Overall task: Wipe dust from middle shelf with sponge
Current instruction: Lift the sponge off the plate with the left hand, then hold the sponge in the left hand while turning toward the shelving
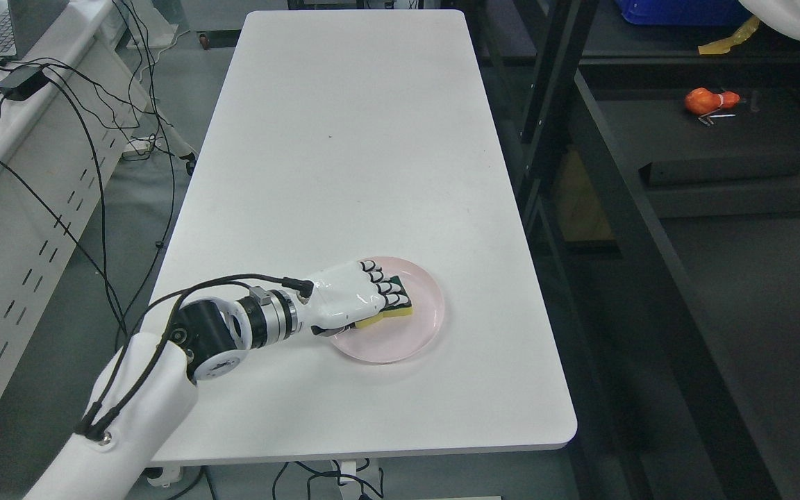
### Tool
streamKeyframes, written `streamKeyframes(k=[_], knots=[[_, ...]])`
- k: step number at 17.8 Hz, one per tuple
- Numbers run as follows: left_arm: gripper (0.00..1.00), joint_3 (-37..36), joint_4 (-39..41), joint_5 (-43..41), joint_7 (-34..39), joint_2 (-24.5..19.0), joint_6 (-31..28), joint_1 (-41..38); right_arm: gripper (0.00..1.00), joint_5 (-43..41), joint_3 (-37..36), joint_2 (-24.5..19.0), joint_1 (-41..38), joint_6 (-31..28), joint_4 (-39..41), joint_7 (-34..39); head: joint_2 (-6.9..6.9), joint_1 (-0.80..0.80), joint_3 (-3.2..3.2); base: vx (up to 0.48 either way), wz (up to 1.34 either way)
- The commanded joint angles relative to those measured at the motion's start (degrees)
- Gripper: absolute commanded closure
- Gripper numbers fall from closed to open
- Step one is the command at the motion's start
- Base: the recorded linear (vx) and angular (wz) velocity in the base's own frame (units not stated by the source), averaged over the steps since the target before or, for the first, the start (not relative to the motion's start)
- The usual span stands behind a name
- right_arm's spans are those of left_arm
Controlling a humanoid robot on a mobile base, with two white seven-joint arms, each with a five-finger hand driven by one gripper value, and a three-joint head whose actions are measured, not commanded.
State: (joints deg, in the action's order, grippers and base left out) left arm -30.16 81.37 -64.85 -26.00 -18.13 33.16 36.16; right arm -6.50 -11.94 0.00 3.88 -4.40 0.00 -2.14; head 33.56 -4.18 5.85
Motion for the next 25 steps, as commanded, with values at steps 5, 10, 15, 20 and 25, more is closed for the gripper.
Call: streamKeyframes(k=[5, 10, 15, 20, 25], knots=[[0.58, 12.04, -2.53, 12.25, -0.28, 0.91, 0.06, -5.65, 0.00, 0.00, -0.01, 1.00, -0.02, 0.00, 1.00, 0.03, 0.00, 0.00, 0.00, 0.000, 0.00], [0.79, 19.59, -4.90, 22.73, 0.33, 1.17, 0.76, -9.79, 0.00, 0.00, -0.01, 1.00, -0.02, 0.00, 1.00, 0.03, 0.00, 0.00, 0.00, 0.000, 0.00], [1.00, 29.70, -5.88, 41.17, -0.10, 7.83, 2.60, -9.79, 0.00, 0.00, -0.01, 1.00, -0.02, 0.00, 1.00, 0.03, 0.00, 0.00, 0.00, 0.000, 0.00], [1.00, 35.68, 0.78, 58.50, 0.51, 17.13, -2.89, -9.70, 0.00, 0.00, 0.08, 1.00, 0.07, 0.00, 1.00, 0.03, 0.00, 0.00, 0.00, 0.000, 0.00], [1.00, 35.69, 5.46, 75.02, 11.31, 17.13, -11.53, -10.75, 0.00, 0.00, -0.01, 1.00, -0.02, 0.00, 1.00, 0.03, 0.00, 0.00, 0.00, -0.023, -0.05]])
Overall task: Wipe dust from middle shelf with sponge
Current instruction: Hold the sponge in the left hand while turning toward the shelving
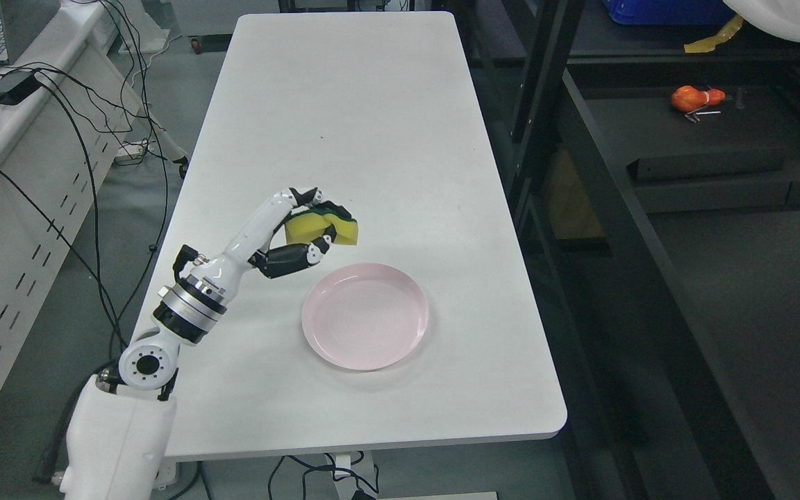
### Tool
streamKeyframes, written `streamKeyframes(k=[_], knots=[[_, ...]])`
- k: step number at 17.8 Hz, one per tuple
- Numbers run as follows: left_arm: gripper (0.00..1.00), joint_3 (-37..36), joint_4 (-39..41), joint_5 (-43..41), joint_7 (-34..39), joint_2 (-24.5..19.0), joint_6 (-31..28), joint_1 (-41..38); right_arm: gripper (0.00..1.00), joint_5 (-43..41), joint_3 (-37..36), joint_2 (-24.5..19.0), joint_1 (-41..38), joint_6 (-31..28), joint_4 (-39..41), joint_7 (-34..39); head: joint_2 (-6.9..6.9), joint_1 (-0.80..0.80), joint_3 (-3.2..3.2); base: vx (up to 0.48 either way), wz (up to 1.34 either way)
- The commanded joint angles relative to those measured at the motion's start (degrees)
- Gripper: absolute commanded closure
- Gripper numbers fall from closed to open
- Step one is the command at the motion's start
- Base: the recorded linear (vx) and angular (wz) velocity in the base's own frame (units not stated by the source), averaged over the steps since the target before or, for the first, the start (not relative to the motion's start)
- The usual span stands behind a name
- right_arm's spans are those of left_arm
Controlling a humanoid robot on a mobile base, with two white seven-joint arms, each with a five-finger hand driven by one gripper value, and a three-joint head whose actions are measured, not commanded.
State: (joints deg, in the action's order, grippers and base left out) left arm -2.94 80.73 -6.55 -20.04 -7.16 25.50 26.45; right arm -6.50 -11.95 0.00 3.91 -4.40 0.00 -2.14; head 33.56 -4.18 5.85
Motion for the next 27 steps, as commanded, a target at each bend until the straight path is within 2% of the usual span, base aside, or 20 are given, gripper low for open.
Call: streamKeyframes(k=[1, 5, 9, 15, 27], knots=[[1.00, 8.39, 6.20, 18.40, 5.71, 6.16, -4.05, -2.09, 0.00, 0.00, -0.01, 1.00, 0.05, 0.00, 1.00, 0.03, 0.00, 0.00, 0.00, -0.053, -0.09], [1.00, 8.21, 7.60, 18.94, 9.48, 6.16, -4.14, -6.84, 0.00, 0.00, -0.01, 1.00, -0.04, 0.00, 1.00, 0.03, 0.00, 0.00, 0.00, -0.123, -0.08], [0.99, 8.82, 7.78, 18.94, 12.47, 6.16, -5.46, -8.08, 0.00, 0.00, -0.01, 1.00, -0.04, 0.00, 1.00, 0.03, 0.00, 0.00, 0.00, -0.159, -0.05], [0.99, 8.39, 11.38, 19.12, 12.22, 6.16, -4.67, -14.40, 0.00, 0.00, -0.01, 1.00, -0.04, 0.00, 1.00, 0.03, 0.00, 0.00, 0.00, -0.156, -0.30], [0.99, 7.33, 15.34, 19.12, 11.51, 6.16, -3.96, -19.24, 0.00, 0.00, -0.01, 1.00, 0.05, 0.00, 1.00, 0.03, 0.00, 0.00, 0.00, -0.231, -0.32]])
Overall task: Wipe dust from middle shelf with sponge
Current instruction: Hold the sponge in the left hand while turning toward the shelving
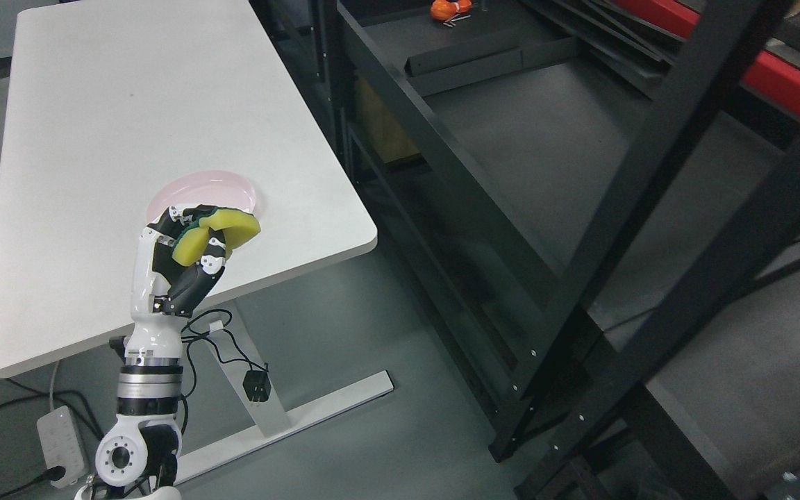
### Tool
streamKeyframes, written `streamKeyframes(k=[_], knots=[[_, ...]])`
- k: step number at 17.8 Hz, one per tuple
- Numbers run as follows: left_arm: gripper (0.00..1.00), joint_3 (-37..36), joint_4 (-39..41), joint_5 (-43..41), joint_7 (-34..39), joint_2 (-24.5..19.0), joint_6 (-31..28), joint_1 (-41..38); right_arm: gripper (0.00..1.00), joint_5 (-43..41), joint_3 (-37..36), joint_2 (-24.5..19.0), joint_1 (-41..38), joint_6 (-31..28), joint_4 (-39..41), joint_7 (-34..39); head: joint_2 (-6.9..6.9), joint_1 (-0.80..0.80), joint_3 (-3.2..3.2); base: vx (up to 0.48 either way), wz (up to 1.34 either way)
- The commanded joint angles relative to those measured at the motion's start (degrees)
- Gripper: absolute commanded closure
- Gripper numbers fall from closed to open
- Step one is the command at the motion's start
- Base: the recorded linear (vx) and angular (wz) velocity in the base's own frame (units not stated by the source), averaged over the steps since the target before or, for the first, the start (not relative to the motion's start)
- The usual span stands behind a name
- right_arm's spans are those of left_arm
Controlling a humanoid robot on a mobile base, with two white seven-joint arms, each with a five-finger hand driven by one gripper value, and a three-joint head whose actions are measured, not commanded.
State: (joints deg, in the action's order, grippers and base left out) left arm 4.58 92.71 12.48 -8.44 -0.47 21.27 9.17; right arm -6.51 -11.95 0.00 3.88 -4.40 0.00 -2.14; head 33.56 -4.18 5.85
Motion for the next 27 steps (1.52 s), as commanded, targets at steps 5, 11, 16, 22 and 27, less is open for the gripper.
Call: streamKeyframes(k=[5, 11, 16, 22, 27], knots=[[0.99, -0.27, 3.53, 0.09, -0.96, -0.53, 0.61, -3.28, 0.00, 0.00, -0.01, 1.00, 0.07, 0.00, 1.00, 0.03, 0.00, 0.00, 0.00, -0.285, -0.55], [0.98, -2.03, 3.61, 0.09, -0.96, -0.53, 1.05, -3.37, 0.00, 0.00, -0.01, 1.00, 0.07, 0.00, 1.00, 0.03, 0.00, 0.00, 0.00, -0.233, -0.60], [0.98, -2.29, 3.61, 0.09, -0.96, -0.53, 1.14, -3.89, 0.00, 0.00, -0.01, 1.00, -0.01, 0.00, 1.00, 0.03, 0.00, 0.00, 0.00, -0.183, -0.78], [0.98, -2.38, 3.61, 0.09, -0.96, -0.53, 1.23, -5.39, 0.00, 0.00, 0.08, 1.00, -0.01, 0.00, 1.00, 0.03, -0.02, 0.00, 0.00, -0.126, -0.86], [0.98, -4.31, 4.05, 0.09, -5.26, -0.53, 1.32, -7.76, 0.00, 0.00, -0.01, 1.00, -0.01, 0.00, 1.00, 0.03, -0.03, 0.00, 0.00, -0.092, -0.67]])
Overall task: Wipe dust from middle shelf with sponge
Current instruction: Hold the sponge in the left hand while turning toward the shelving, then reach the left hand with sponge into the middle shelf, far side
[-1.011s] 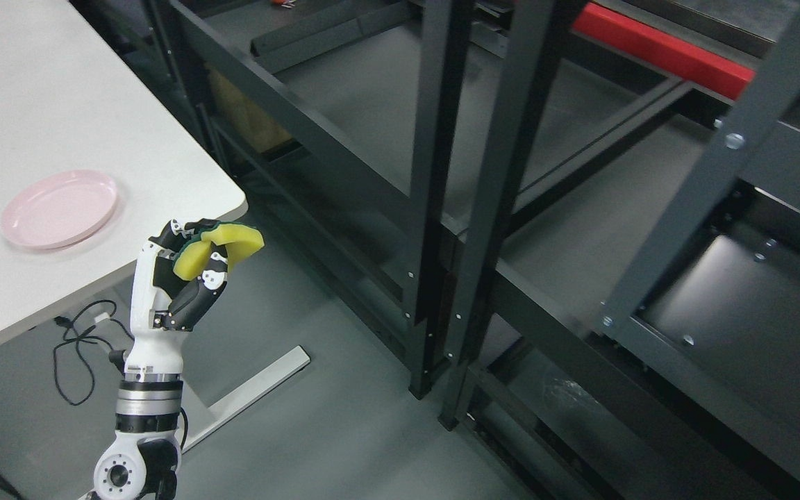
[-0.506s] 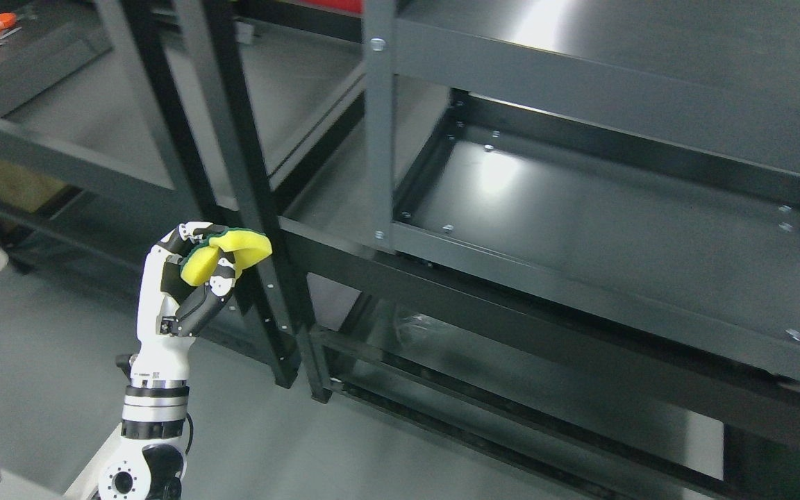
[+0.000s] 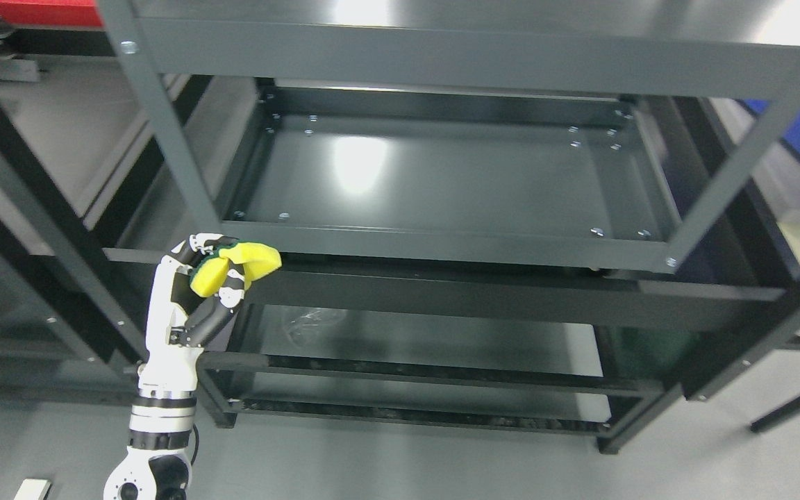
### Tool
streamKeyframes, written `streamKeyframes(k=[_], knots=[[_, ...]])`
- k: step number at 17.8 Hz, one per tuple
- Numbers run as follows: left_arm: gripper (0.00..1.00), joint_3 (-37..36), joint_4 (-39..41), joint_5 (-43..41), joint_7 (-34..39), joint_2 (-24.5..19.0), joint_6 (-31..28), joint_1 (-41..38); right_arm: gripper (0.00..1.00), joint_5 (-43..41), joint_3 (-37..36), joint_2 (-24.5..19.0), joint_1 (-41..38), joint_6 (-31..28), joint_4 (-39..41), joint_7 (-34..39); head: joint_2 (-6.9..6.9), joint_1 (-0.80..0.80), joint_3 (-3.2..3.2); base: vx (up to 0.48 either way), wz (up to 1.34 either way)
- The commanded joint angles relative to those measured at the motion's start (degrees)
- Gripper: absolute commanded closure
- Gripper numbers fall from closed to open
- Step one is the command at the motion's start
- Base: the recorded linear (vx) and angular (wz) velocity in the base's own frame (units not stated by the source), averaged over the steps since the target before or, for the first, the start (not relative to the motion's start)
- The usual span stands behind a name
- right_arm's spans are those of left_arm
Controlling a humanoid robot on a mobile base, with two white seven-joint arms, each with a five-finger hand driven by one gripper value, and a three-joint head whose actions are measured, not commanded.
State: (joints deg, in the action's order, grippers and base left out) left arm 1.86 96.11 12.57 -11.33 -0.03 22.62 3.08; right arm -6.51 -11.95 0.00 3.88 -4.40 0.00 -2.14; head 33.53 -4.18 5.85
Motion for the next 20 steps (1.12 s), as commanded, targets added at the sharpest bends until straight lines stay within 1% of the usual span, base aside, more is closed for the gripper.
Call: streamKeyframes(k=[1, 3, 4, 6, 8, 9, 11, 15, 18, 20], knots=[[0.98, -2.65, 0.83, 0.00, -2.64, -0.97, 0.05, -2.11, 0.00, 0.00, -0.01, 1.00, -0.01, 0.00, 1.00, 0.03, 0.00, 0.00, 0.00, -0.075, -0.54], [0.98, -6.06, 1.18, -0.09, -2.73, -0.97, 1.71, -2.73, 0.00, 0.00, -0.01, 1.00, -0.01, 0.00, 1.00, 0.03, -0.01, 0.00, 0.00, -0.052, -0.33], [0.98, -9.74, 1.27, -0.17, -2.73, -0.97, 3.37, -3.16, 0.00, 0.00, -0.01, 1.00, 0.08, 0.00, 1.00, 0.03, -0.01, 0.00, 0.00, -0.034, -0.16], [0.98, -14.85, 2.06, -0.70, -3.08, -0.97, 5.67, -3.08, 0.00, 0.00, -0.01, 1.00, -0.01, 0.00, 1.00, 0.03, -0.01, 0.00, 0.00, -0.022, -0.09], [0.99, -18.55, 2.15, -2.89, -3.08, -0.97, 5.85, -1.42, 0.00, 0.00, -0.01, 1.00, -0.01, 0.00, 1.00, 0.03, -0.01, 0.00, 0.00, 0.006, 0.02], [0.99, -20.30, 1.97, -5.34, -3.26, -0.97, 5.77, 1.20, 0.00, 0.00, -0.01, 1.00, 0.08, 0.00, 1.00, 0.03, -0.01, 0.00, 0.00, 0.011, 0.04], [0.99, -24.52, -0.12, -11.91, -3.43, -0.97, 5.59, 8.48, 0.00, 0.00, -0.01, 1.00, -0.01, 0.00, 1.00, 0.03, -0.01, 0.00, 0.00, 0.010, 0.06], [0.99, -34.18, -5.66, -26.07, -3.78, -0.97, 5.06, 26.49, 0.00, 0.00, 0.08, 1.00, -0.01, 0.00, 1.00, 0.03, -0.01, 0.00, 0.00, 0.012, 0.09], [0.99, -42.00, -9.27, -34.07, -8.86, -0.97, 4.80, 41.69, 0.00, 0.00, 0.08, 1.00, -0.01, 0.00, 1.00, 0.03, -0.01, 0.00, 0.00, 0.016, 0.09], [0.99, -45.18, -9.80, -38.21, -9.41, -0.97, 5.06, 49.35, 0.00, 0.00, -0.01, 1.00, 0.08, 0.00, 1.00, 0.03, -0.01, 0.00, 0.00, 0.017, 0.10]])
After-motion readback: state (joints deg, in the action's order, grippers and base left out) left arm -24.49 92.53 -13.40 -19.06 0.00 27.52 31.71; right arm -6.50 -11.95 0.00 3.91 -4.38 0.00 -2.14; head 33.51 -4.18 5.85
